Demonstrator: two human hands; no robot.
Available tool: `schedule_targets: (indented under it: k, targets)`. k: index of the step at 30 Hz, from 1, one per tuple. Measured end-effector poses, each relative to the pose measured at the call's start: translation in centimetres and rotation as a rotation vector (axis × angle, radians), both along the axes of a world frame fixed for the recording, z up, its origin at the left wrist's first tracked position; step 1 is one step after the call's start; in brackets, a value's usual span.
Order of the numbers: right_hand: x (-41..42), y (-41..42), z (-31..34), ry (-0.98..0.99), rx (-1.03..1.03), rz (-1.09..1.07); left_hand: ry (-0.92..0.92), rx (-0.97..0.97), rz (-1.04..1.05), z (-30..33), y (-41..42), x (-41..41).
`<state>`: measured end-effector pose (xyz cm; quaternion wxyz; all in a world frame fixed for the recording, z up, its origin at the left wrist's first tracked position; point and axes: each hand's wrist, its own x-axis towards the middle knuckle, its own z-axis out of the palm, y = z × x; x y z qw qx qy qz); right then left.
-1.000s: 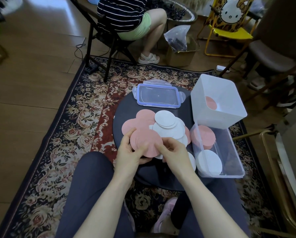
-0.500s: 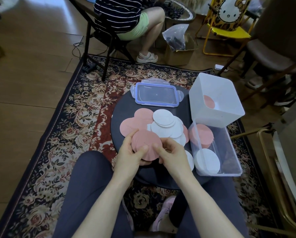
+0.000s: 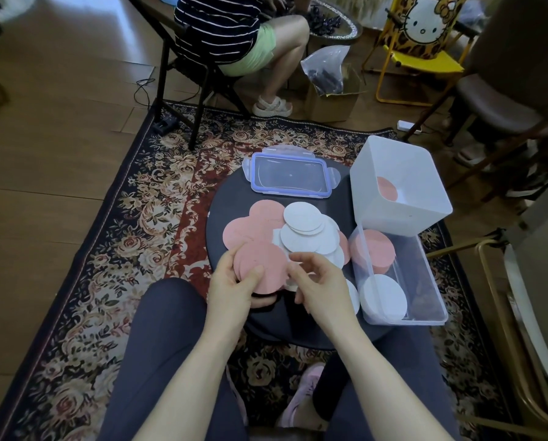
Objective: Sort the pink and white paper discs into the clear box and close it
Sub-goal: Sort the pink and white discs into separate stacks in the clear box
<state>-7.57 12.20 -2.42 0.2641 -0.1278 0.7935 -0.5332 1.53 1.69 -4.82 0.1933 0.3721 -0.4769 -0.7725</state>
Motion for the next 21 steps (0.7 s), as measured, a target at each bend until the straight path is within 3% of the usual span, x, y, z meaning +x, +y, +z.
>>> schedule_targets:
  k: [9, 16, 21]
  targets:
    - [-3.3, -4.1, 1.2, 0.45, 0.144, 0.201, -0.037, 0.033, 0.088, 0.3, -1.1, 1.5]
    - [-4.5, -8.5, 1.4, 0.508, 0.428, 0.496, -0.054, 0.011, 0.115, 0.4, -1.5, 1.8]
    - [-4.4, -8.9, 0.9, 0.61, 0.535, 0.55, -0.056, 0.018, 0.105, 0.5, -1.7, 2.0]
